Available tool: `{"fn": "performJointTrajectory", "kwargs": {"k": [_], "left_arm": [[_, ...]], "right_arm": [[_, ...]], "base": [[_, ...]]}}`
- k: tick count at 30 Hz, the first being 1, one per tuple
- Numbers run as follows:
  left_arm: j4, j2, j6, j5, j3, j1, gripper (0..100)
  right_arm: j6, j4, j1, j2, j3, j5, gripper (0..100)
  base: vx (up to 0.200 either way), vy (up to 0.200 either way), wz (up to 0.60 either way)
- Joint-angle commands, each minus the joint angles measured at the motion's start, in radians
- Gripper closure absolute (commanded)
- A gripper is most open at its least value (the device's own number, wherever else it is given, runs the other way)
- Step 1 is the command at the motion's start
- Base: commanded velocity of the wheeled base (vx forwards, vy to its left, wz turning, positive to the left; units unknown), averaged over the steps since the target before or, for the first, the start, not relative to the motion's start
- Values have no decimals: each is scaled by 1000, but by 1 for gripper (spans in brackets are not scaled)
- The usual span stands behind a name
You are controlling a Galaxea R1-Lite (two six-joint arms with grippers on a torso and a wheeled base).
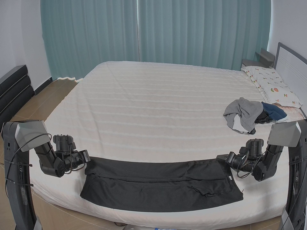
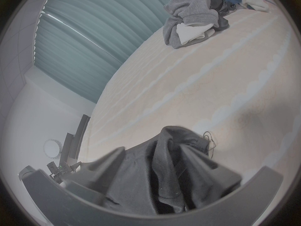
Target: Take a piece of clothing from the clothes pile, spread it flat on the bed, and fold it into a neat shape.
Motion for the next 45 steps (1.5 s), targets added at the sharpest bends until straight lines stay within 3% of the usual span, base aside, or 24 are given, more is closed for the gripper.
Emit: {"fn": "performJointTrajectory", "kwargs": {"k": [1,19,20,22,23,33,40,45], "left_arm": [[3,2,-1,0,-2,1,100],[7,-1,1,-3,4,1,100],[7,-1,1,-3,4,1,0],[8,-2,1,-5,5,-3,0],[8,-4,1,-5,7,-3,0],[3,-10,-27,-45,-5,14,0],[10,-35,-200,-164,-24,19,0],[10,-22,-260,-186,-44,11,0]], "right_arm": [[-1,0,4,10,-8,-18,100],[-6,0,-27,1,7,-24,100],[-6,0,-27,1,7,-24,100],[-13,-7,-27,1,7,-24,100],[-15,-10,-27,-1,9,-24,0],[-4,-84,-10,-151,101,1,0],[-6,-101,58,-180,144,25,0],[-39,-96,64,-102,133,25,0]], "base": [[0,0,0],[0,0,0],[0,0,0],[0,0,0],[0,0,0],[0,0,0],[0,0,0],[0,0,0]]}}
